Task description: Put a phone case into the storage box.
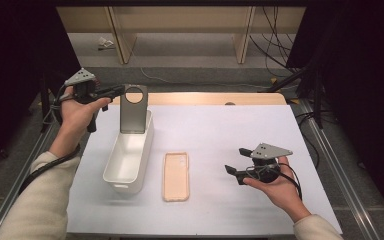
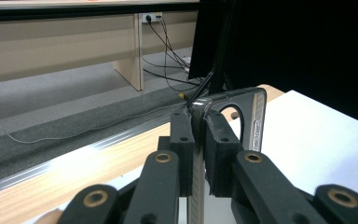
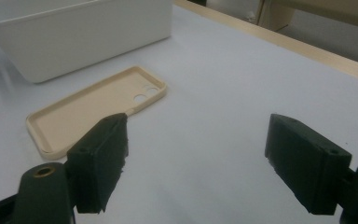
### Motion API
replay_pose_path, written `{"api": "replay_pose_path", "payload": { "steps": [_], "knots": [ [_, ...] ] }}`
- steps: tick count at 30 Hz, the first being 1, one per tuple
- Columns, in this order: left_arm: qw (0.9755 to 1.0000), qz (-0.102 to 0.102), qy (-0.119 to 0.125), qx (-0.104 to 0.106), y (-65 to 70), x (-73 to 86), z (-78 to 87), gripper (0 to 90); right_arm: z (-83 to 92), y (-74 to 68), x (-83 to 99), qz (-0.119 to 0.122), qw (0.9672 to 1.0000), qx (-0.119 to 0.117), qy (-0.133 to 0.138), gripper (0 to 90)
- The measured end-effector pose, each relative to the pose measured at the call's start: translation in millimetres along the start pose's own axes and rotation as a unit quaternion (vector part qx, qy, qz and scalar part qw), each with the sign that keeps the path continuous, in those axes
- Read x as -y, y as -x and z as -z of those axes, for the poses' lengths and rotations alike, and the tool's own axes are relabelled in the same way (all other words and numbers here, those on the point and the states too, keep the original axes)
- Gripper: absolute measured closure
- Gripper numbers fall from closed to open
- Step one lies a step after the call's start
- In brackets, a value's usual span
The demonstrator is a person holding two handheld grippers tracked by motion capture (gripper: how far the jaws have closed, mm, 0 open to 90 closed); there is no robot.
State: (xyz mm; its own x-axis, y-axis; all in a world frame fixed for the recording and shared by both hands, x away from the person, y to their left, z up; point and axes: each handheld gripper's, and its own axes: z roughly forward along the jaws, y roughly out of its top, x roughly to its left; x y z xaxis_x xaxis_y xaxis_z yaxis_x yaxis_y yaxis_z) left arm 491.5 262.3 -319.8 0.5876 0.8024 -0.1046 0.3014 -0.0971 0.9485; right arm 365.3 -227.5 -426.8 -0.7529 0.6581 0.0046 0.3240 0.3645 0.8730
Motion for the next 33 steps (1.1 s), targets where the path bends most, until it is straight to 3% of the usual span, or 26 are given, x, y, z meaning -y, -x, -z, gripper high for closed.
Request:
{"api": "replay_pose_path", "payload": {
  "steps": [33],
  "knots": [
    [0.9999,0.003,0.007,-0.008,-7.4,1.7,-16.7,82.5,0.4,0.5,0.0,-0.003,1.0,0.001,0.003,22.3]
  ]
}}
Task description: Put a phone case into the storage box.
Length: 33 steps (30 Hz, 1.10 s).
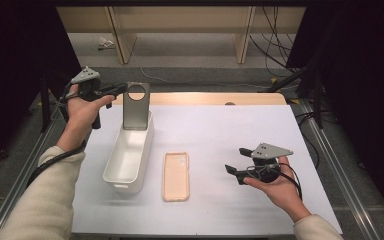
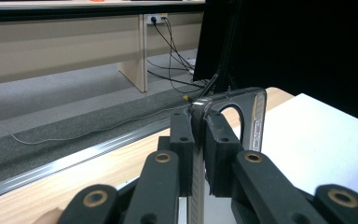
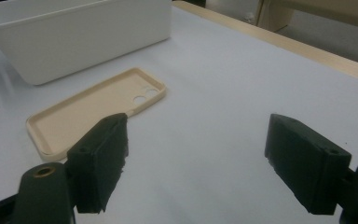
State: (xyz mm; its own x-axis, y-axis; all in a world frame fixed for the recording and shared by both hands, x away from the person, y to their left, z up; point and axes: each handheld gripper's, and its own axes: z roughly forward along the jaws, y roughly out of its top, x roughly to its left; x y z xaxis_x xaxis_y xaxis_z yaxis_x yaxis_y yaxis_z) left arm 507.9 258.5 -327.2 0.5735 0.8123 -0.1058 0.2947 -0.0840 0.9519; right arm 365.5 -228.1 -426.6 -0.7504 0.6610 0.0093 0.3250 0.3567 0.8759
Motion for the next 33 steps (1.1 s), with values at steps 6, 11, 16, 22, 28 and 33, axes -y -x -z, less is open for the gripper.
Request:
{"api": "replay_pose_path", "payload": {
  "steps": [6,11,16,22,28,33],
  "knots": [
    [1.0,0.0,-0.003,-0.001,-1.1,0.9,-3.1,82.5,-0.1,0.0,0.1,-0.001,1.0,0.0,0.0,22.3],
    [1.0,0.001,-0.005,-0.003,-2.5,1.8,-5.8,82.6,-0.2,0.4,0.3,-0.002,1.0,0.0,0.001,22.4],
    [1.0,-0.001,-0.007,-0.003,-2.8,2.1,-8.1,82.6,-0.1,0.4,0.2,-0.002,1.0,0.0,0.001,22.4],
    [1.0,0.001,-0.007,-0.005,-4.4,2.5,-10.5,82.6,-0.3,0.5,0.3,-0.002,1.0,0.0,0.001,22.4],
    [0.9999,0.005,-0.007,-0.007,-6.7,4.1,-12.9,82.6,-0.1,0.5,0.2,-0.002,1.0,0.001,0.001,22.6],
    [0.9999,0.007,-0.008,-0.01,-8.7,3.9,-14.4,82.6,-0.1,0.4,0.2,-0.002,1.0,0.0,0.002,22.5]
  ]
}}
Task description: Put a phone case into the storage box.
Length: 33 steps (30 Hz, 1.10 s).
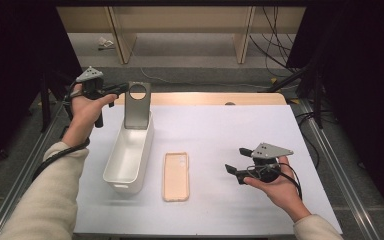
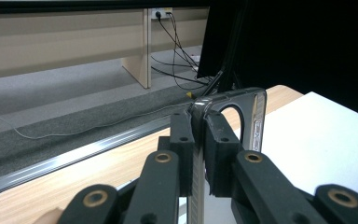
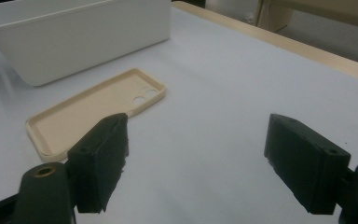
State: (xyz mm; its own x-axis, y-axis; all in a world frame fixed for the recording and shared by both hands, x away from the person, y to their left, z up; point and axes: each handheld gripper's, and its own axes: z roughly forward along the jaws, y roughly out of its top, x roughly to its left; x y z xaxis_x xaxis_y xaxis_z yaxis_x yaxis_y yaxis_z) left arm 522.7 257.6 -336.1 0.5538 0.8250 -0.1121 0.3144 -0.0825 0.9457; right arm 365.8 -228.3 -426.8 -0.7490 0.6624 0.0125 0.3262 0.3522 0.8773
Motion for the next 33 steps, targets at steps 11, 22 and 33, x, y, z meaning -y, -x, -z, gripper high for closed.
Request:
{"api": "replay_pose_path", "payload": {
  "steps": [11,22,33],
  "knots": [
    [1.0,0.0,-0.004,-0.005,-4.8,0.5,-4.3,82.6,0.1,0.2,0.0,0.0,1.0,0.001,0.0,22.8],
    [0.9999,-0.004,-0.011,-0.005,-4.8,1.0,-11.3,82.6,0.1,0.2,0.1,-0.001,1.0,0.0,0.001,22.8],
    [0.9999,0.0,-0.016,-0.006,-7.5,4.3,-14.8,82.5,0.9,0.3,-0.3,-0.003,1.0,-0.002,0.005,22.2]
  ]
}}
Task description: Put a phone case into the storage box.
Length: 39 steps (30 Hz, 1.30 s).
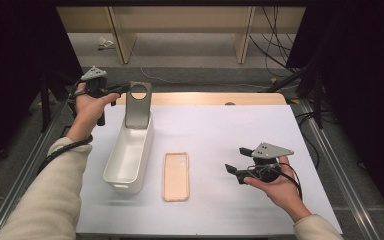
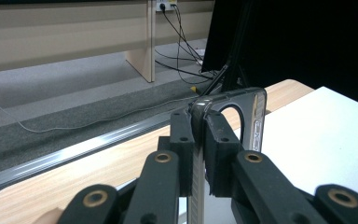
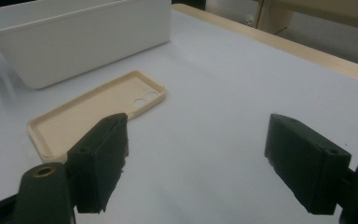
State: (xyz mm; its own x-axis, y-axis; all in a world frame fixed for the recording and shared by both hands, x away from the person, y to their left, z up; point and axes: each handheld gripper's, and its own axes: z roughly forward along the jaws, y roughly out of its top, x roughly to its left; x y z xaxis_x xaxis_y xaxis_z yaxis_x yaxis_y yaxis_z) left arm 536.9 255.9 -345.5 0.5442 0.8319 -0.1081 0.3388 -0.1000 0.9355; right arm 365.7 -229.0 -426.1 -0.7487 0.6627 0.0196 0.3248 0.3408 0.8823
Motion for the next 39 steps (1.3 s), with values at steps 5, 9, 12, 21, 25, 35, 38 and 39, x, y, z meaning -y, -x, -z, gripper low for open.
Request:
{"api": "replay_pose_path", "payload": {
  "steps": [5,9,12,21,25,35,38,39],
  "knots": [
    [1.0,0.002,0.0,0.0,-1.5,1.9,-0.3,82.5,3.1,2.4,-0.3,-0.009,0.9999,-0.001,0.01,21.1],
    [1.0,0.003,0.0,-0.002,-3.4,3.3,0.1,82.5,4.6,3.4,-0.8,-0.01,0.9999,-0.002,0.013,20.1],
    [1.0,0.003,-0.003,-0.004,-4.8,4.9,0.2,82.5,5.3,3.0,-0.7,-0.01,0.9998,-0.003,0.015,19.5],
    [1.0,0.002,-0.004,-0.004,-5.8,6.9,-2.2,82.5,12.0,5.5,2.5,-0.011,0.9998,0.007,0.016,18.1],
    [1.0,0.001,-0.006,-0.004,-6.3,6.9,-3.5,82.5,14.7,6.1,3.6,-0.013,0.9997,0.009,0.017,18.3],
    [0.9999,0.003,-0.014,-0.007,-7.2,11.2,-8.4,82.5,19.5,7.4,5.8,-0.017,0.9996,0.01,0.02,18.7],
    [0.9998,0.004,-0.016,-0.008,-7.8,13.0,-9.5,82.5,19.8,7.3,6.0,-0.018,0.9996,0.009,0.02,18.7],
    [0.9998,0.006,-0.016,-0.008,-8.1,13.7,-9.9,82.5,20.0,7.3,6.0,-0.018,0.9996,0.009,0.02,18.7]
  ]
}}
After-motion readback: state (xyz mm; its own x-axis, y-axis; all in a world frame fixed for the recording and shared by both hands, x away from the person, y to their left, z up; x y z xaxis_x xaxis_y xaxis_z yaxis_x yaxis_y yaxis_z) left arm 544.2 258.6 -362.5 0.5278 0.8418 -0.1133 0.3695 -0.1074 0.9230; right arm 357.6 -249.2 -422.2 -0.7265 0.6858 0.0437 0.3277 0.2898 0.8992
